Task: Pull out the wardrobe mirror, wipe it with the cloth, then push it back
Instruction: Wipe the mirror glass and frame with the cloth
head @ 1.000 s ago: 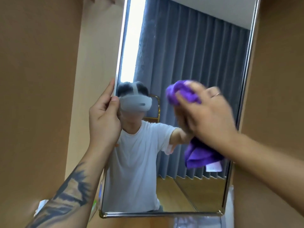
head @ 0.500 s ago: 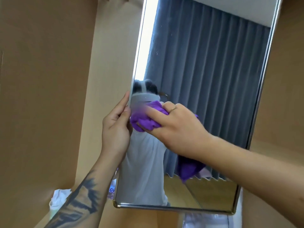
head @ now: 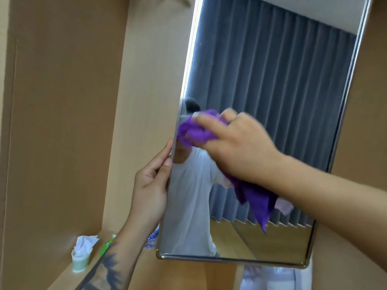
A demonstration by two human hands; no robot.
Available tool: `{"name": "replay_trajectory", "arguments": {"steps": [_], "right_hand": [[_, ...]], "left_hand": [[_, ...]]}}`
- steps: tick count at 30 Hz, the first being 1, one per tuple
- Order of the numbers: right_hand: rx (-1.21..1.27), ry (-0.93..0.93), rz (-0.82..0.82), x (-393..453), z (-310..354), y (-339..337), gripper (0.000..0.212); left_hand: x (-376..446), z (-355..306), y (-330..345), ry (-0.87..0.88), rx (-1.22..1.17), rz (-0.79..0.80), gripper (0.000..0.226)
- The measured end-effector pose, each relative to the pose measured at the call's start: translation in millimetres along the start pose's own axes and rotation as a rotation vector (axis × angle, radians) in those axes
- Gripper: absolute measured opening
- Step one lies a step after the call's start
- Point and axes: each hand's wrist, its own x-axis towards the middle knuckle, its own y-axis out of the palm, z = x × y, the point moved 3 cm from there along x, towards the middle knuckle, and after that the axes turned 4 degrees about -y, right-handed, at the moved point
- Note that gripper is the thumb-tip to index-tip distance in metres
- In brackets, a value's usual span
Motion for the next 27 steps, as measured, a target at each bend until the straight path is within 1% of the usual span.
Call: {"name": "replay_trajectory", "arguments": {"steps": [2,3,4,5,7,9,10,11,13,14,15,17,19,20,21,23,24,25,27], "right_hand": [[-0.026,0.249,-0.089,9.1,-19.3,-5.3,0.028],[-0.008,0.316,-0.128,10.1,-17.0,-5.1,0.032],[0.012,0.311,-0.143,7.8,-6.6,-3.3,0.035],[0.027,0.237,-0.129,2.9,9.1,-1.5,0.037],[0.064,0.023,-0.09,-12.1,39.9,-2.0,0.043],[0.111,-0.107,-0.035,-21.7,50.7,-5.6,0.047],[0.112,-0.115,-0.032,-21.0,47.3,-6.2,0.045],[0.11,-0.079,-0.047,-18.1,40.1,-6.2,0.046],[0.111,0.09,-0.12,-10.8,24.4,-7.1,0.051],[0.11,0.166,-0.142,-9.3,21.8,-6.8,0.048],[0.11,0.195,-0.151,-10.5,25.9,-5.7,0.044],[0.102,0.134,-0.145,-21.5,48.8,-0.5,0.039],[0.152,0.021,-0.133,-36.7,74.8,2.6,0.04],[0.184,-0.024,-0.122,-42.6,81.6,3.0,0.037],[0.191,-0.069,-0.104,-46.0,82.6,3.2,0.033],[0.118,-0.135,-0.096,-44.6,67.7,2.5,0.029],[0.072,-0.112,-0.113,-40.3,53.6,1.8,0.03],[0.055,-0.024,-0.14,-34.3,36.5,-0.1,0.032],[0.085,0.269,-0.208,-23.7,8.1,-4.6,0.032]], "left_hand": [[-2.9,-1.7,-0.5,0.008,0.031,-0.005,0.037],[-4.3,-1.8,-1.0,0.01,0.038,-0.002,0.037],[-5.7,-1.9,-1.4,0.011,0.04,0.006,0.038],[-6.8,-2.3,-1.4,0.01,0.038,0.016,0.038],[-8.2,-3.5,-1.8,0.006,0.035,0.03,0.039],[-8.9,-3.4,-3.5,0.003,0.035,0.026,0.038],[-9.2,-2.8,-4.6,0.004,0.033,0.023,0.035],[-9.5,-2.0,-5.5,0.008,0.032,0.022,0.034],[-9.7,-0.1,-5.6,0.019,0.042,0.018,0.034],[-9.8,0.8,-5.2,0.024,0.054,0.01,0.036],[-10.2,1.6,-4.8,0.027,0.062,0.001,0.037],[-11.1,3.3,-5.8,0.023,0.055,-0.005,0.038],[-11.7,4.3,-7.0,0.018,0.052,0.001,0.038],[-11.8,3.8,-7.3,0.027,0.07,-0.003,0.038],[-11.8,3.4,-7.4,0.037,0.089,-0.008,0.038],[-13.2,4.0,-7.5,0.043,0.091,-0.008,0.037],[-14.2,4.4,-7.6,0.038,0.084,-0.002,0.036],[-15.2,4.4,-7.5,0.034,0.083,0.003,0.036],[-16.7,3.1,-7.0,0.046,0.1,-0.005,0.036]]}}
